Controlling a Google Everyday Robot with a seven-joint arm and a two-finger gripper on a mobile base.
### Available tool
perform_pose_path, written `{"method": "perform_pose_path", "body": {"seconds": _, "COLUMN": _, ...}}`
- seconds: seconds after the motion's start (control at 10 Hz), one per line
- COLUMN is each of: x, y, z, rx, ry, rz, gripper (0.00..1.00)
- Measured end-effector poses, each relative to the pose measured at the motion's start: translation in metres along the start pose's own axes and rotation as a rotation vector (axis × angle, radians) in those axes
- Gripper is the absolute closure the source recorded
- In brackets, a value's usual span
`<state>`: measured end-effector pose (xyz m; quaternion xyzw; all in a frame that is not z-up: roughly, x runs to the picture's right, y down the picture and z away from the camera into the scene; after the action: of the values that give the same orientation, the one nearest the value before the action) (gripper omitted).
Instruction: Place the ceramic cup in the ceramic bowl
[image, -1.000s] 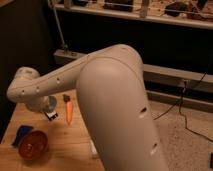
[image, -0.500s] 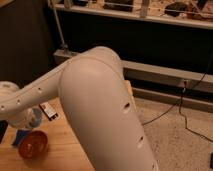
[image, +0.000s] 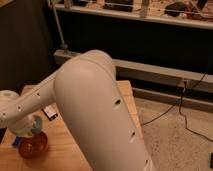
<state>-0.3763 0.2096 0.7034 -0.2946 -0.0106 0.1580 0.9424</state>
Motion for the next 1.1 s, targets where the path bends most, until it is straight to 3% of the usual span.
{"method": "perform_pose_path", "body": {"seconds": 0.6, "x": 0.002, "y": 0.036, "z": 0.018, "rx": -0.026, "ry": -0.015, "rz": -0.177, "gripper": 1.0}}
{"method": "perform_pose_path", "body": {"seconds": 1.1, "x": 0.01, "y": 0.056, "z": 0.025, "rx": -0.051, "ry": 0.006, "rz": -0.237, "gripper": 1.0}}
